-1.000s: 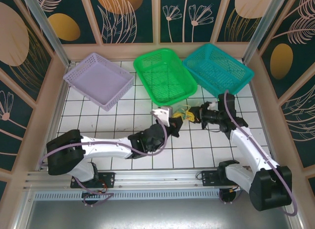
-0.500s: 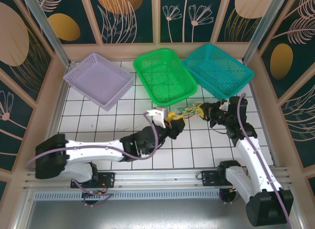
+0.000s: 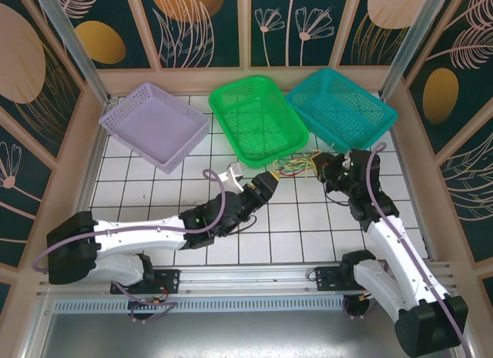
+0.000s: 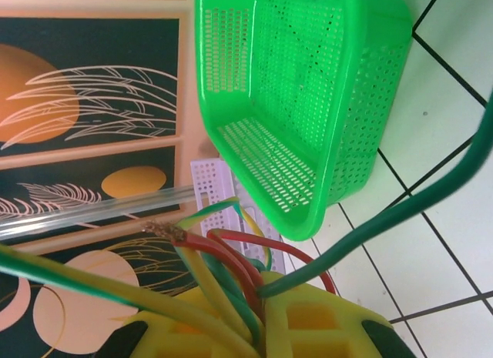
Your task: Untangle the cables
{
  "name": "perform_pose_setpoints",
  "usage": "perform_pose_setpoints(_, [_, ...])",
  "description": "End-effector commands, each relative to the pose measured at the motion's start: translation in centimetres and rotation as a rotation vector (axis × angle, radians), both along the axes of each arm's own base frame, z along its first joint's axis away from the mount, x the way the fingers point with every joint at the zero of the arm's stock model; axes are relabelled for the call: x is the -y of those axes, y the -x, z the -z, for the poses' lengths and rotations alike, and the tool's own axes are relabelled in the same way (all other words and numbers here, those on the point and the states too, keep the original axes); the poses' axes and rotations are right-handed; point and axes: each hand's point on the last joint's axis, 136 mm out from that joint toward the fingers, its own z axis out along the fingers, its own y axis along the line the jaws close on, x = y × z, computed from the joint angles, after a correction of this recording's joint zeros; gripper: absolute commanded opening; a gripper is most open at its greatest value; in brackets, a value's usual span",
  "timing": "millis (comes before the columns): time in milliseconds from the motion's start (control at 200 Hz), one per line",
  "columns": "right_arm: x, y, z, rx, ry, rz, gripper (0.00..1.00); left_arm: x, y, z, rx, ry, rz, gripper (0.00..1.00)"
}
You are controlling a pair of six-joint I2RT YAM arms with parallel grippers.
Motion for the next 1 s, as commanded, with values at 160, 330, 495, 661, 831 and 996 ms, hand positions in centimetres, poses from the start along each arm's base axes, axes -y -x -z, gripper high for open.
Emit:
perform_pose_setpoints(160, [-1.5, 0.6, -0.6, 0.032, -0.047, -0.029, 0.0, 2.8, -1.1, 0.1, -0.063, 0.091, 0.049, 0.45])
perform_pose_setpoints(330, [-2.0, 1.6, 0.0, -0.021, -0.07, -0.046, 0.0, 3.4, -2.0, 1.3, -0.066, 0.074, 0.042, 0.49])
perform_pose_setpoints(495, [-2.5, 2.5, 1.2, -0.062, -0.072, -0.049, 0.0, 3.8, -2.6, 0.5, -0.038, 0.082, 0.022, 0.6])
perform_pose_setpoints(661, [-2.2, 2.8, 2.0, -0.072, -0.075, -0.023, 0.0, 3.8, -2.3, -1.1, -0.019, 0.085, 0.025, 0.61])
perform_pose_setpoints(831, [-2.2, 2.4, 1.9, -0.064, -0.11, 0.0, 0.0, 4.2, -1.0, 0.1, -0.116, 0.024, 0.02, 0.57])
perform_pose_setpoints(996, [-2.6, 2.5, 1.6, -0.073, -0.138, -0.016, 0.0, 4.5, -1.4, 3.0, -0.189, -0.03, -0.006, 0.47])
